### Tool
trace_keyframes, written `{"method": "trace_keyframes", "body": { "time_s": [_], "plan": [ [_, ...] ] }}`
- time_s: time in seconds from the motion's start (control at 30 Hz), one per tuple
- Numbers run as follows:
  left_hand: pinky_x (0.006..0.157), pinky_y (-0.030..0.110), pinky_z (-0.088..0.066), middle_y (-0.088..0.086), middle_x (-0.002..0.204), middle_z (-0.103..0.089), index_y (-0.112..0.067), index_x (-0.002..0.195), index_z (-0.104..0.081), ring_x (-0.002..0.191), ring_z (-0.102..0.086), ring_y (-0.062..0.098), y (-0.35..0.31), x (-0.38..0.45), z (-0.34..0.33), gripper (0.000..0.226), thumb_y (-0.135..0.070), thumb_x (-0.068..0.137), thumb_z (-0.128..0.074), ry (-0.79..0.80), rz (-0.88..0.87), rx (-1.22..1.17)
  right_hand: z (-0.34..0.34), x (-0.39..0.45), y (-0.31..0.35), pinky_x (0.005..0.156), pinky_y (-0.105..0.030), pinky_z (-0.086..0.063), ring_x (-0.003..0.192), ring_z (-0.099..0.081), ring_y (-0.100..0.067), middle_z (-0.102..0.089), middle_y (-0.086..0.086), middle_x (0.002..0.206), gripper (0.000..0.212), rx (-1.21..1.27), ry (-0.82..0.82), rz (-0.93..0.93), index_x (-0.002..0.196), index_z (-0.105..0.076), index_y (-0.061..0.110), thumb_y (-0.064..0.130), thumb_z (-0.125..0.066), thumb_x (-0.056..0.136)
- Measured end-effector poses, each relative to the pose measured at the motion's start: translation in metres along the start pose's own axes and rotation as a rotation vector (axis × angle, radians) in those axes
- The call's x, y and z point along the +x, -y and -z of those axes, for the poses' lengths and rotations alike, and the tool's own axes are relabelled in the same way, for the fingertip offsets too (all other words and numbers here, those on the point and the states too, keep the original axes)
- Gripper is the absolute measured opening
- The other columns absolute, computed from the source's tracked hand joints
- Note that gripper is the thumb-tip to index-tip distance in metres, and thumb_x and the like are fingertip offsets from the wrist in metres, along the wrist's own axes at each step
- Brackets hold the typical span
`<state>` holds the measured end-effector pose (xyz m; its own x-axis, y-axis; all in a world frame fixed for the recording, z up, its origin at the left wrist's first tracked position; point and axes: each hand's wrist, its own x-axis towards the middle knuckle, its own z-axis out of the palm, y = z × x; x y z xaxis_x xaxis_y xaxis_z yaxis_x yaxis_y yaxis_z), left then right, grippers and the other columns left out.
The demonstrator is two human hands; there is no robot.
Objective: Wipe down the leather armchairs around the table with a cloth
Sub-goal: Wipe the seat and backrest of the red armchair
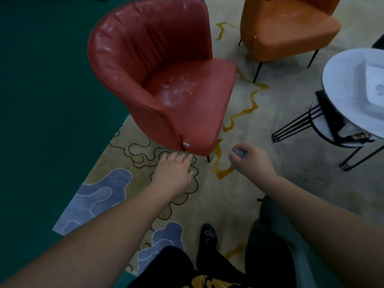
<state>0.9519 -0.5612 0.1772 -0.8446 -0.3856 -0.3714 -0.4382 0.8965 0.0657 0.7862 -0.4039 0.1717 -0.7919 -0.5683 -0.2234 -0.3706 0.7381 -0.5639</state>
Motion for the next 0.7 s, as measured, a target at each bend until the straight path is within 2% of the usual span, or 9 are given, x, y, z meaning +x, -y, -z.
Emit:
{"method": "trace_keyframes", "body": {
  "time_s": [0.13,0.3,0.37,0.43,0.6,0.7],
  "plan": [
    [0.112,0.041,-0.022,-0.001,0.148,-0.040,-0.020,0.149,-0.026,0.135,-0.032,0.022,0.000,0.042,0.010,0.057,-0.045,0.098,-0.034,0.009,0.026,-0.036,0.013,0.049,0.010,0.069,-0.039,-0.054,0.074,-0.060,-0.020,-0.066,-0.005,0.079,0.025,0.017,-0.012,-0.008,0.082,-0.066,0.013,0.037,-0.058,0.086],
    [0.107,0.042,-0.028,0.003,0.139,-0.049,-0.021,0.147,-0.029,0.127,-0.039,0.025,0.013,0.103,0.024,0.057,-0.046,0.097,-0.035,0.043,0.003,-0.007,0.021,0.102,0.018,0.071,-0.035,-0.054,0.077,-0.060,-0.016,-0.066,0.002,0.080,0.020,0.054,-0.007,-0.044,0.085,-0.068,0.020,0.038,-0.060,0.086],
    [0.105,0.041,-0.030,0.003,0.138,-0.050,-0.021,0.148,-0.029,0.126,-0.040,0.025,0.021,0.130,0.034,0.057,-0.047,0.097,-0.034,0.050,-0.020,0.006,0.025,0.125,0.021,0.070,-0.036,-0.054,0.075,-0.060,-0.018,-0.066,-0.001,0.079,0.022,0.033,-0.013,-0.053,0.083,-0.068,0.016,0.037,-0.059,0.086],
    [0.107,0.041,-0.028,0.002,0.142,-0.047,-0.021,0.149,-0.026,0.130,-0.037,0.024,0.030,0.157,0.045,0.059,-0.048,0.097,-0.033,0.043,-0.046,0.015,0.032,0.149,0.025,0.070,-0.036,-0.053,0.076,-0.060,-0.020,-0.066,-0.003,0.079,0.024,-0.001,-0.034,-0.058,0.082,-0.067,0.016,0.038,-0.059,0.085],
    [0.117,0.044,-0.013,0.000,0.157,-0.024,-0.023,0.153,-0.015,0.145,-0.017,0.022,0.054,0.217,0.078,0.063,-0.050,0.098,-0.031,0.056,-0.029,0.022,0.047,0.212,0.040,0.072,-0.034,-0.053,0.077,-0.061,-0.018,-0.066,-0.001,0.081,0.023,0.022,-0.052,-0.051,0.085,-0.068,0.017,0.038,-0.058,0.086],
    [0.117,0.045,-0.013,0.001,0.157,-0.024,-0.023,0.153,-0.015,0.145,-0.017,0.024,0.070,0.242,0.090,0.064,-0.051,0.098,-0.030,0.085,0.005,0.039,0.050,0.244,0.045,0.067,-0.030,-0.049,0.075,-0.060,-0.017,-0.063,0.003,0.075,0.018,0.038,-0.060,-0.051,0.079,-0.064,0.020,0.036,-0.058,0.086]
  ]
}}
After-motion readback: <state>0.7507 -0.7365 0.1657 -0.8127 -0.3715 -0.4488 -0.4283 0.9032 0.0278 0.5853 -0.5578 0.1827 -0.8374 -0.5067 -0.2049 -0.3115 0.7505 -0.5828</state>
